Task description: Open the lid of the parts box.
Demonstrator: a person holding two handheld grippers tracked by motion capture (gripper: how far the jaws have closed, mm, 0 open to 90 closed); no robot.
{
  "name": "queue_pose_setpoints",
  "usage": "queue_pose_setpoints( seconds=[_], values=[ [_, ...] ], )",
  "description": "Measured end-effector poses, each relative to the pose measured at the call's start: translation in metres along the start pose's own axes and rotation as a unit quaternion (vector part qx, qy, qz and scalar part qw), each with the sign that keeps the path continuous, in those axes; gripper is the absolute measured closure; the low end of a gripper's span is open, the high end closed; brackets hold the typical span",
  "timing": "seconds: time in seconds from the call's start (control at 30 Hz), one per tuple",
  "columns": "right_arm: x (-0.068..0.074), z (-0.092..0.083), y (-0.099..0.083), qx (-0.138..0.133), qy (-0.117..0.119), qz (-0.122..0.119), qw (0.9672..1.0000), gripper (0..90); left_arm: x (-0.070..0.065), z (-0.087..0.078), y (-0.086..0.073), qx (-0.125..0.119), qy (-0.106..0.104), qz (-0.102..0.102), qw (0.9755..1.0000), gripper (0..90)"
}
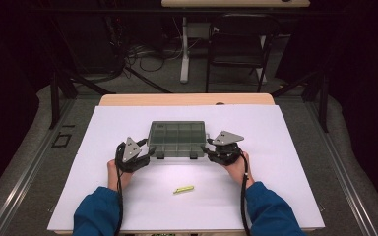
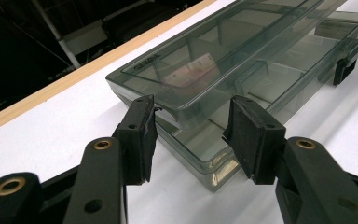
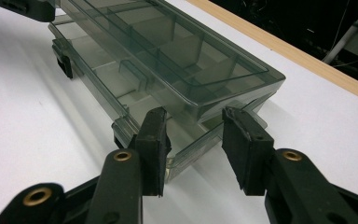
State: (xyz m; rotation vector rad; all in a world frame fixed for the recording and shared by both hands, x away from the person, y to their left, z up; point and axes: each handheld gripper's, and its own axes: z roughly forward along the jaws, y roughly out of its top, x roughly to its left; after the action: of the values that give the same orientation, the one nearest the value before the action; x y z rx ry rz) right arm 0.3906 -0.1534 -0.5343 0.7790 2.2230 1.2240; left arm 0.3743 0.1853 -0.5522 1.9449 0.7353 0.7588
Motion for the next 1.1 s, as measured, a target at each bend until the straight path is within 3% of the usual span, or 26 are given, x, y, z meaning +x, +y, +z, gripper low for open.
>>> queue_pose_setpoints(
  seconds=[0.47, 0.7, 0.87, 1.1],
  values=[
    [0.004, -0.001, 0.006, 0.002, -0.019, -0.037, 0.9991, 60.5, -0.001, -0.003, 0.005, -0.004, 0.013, 0.020, 0.9997, 53.6],
    [0.001, -0.002, 0.011, -0.003, -0.019, -0.029, 0.9994, 61.5, 0.000, -0.004, 0.008, -0.008, 0.018, 0.026, 0.9995, 55.4],
    [-0.004, -0.002, 0.014, -0.008, -0.012, -0.015, 0.9998, 62.5, 0.005, -0.007, 0.012, -0.012, 0.012, 0.019, 0.9997, 57.5],
    [-0.008, -0.002, 0.022, -0.011, -0.014, -0.015, 0.9997, 62.9, 0.009, -0.007, 0.020, -0.018, 0.013, 0.015, 0.9996, 58.4]
  ],
)
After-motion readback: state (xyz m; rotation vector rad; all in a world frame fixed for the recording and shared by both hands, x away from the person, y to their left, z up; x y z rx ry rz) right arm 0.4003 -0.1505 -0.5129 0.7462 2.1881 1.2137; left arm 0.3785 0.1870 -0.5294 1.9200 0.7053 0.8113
